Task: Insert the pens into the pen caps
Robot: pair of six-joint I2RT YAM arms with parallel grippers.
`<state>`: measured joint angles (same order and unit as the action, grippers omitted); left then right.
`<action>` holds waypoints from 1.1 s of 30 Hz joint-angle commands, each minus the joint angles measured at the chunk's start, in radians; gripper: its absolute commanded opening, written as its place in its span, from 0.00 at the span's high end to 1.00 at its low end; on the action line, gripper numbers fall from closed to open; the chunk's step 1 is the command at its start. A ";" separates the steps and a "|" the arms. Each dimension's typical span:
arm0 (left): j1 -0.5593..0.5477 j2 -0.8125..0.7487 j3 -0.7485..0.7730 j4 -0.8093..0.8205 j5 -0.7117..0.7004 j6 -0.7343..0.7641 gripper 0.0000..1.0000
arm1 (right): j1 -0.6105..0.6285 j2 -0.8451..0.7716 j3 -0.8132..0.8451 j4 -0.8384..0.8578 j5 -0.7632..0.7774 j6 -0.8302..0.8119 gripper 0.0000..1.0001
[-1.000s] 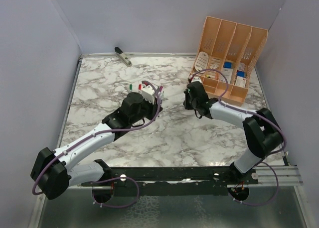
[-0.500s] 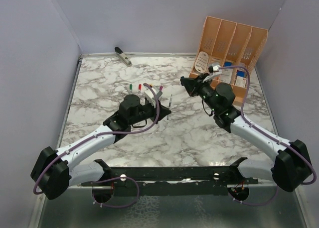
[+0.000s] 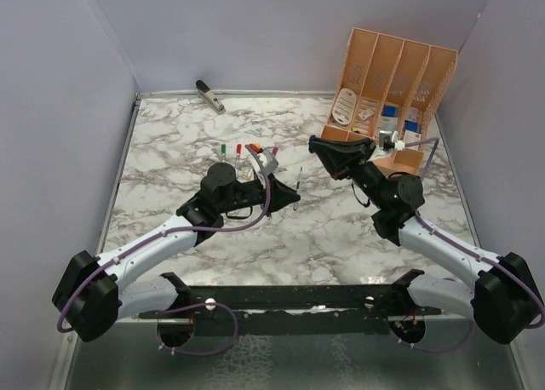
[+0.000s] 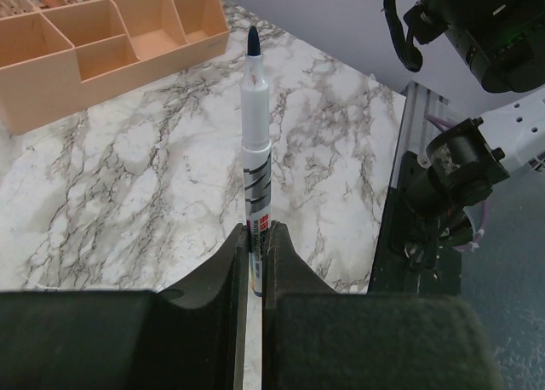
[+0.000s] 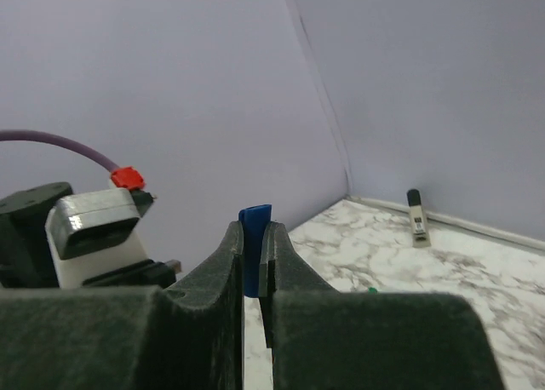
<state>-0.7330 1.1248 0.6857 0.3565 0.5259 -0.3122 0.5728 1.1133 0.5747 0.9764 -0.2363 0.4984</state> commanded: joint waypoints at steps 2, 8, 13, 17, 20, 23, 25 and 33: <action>0.000 -0.005 -0.001 0.066 0.054 -0.017 1.00 | -0.002 -0.022 0.010 0.149 -0.101 0.070 0.99; 0.000 -0.009 0.005 0.075 0.045 -0.023 1.00 | -0.002 -0.027 -0.006 0.168 -0.128 0.103 0.98; 0.000 0.007 0.015 0.087 0.055 -0.038 1.00 | -0.002 -0.015 -0.029 0.217 -0.196 0.111 0.98; 0.000 0.016 0.021 0.103 0.071 -0.050 1.00 | -0.002 0.001 -0.032 0.239 -0.226 0.115 0.98; 0.000 0.014 0.023 0.108 0.072 -0.053 1.00 | -0.002 0.015 -0.035 0.257 -0.236 0.121 0.98; 0.000 0.013 0.023 0.110 0.075 -0.056 1.00 | -0.003 0.030 -0.037 0.270 -0.242 0.124 0.98; -0.001 0.013 0.022 0.111 0.077 -0.059 1.00 | -0.003 0.040 -0.037 0.274 -0.245 0.123 0.98; -0.001 0.004 0.020 0.119 0.081 -0.062 1.00 | -0.002 0.052 -0.048 0.283 -0.245 0.111 0.98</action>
<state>-0.7334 1.1378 0.6861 0.4328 0.5720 -0.3672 0.5728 1.1625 0.5415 1.2152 -0.4587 0.6163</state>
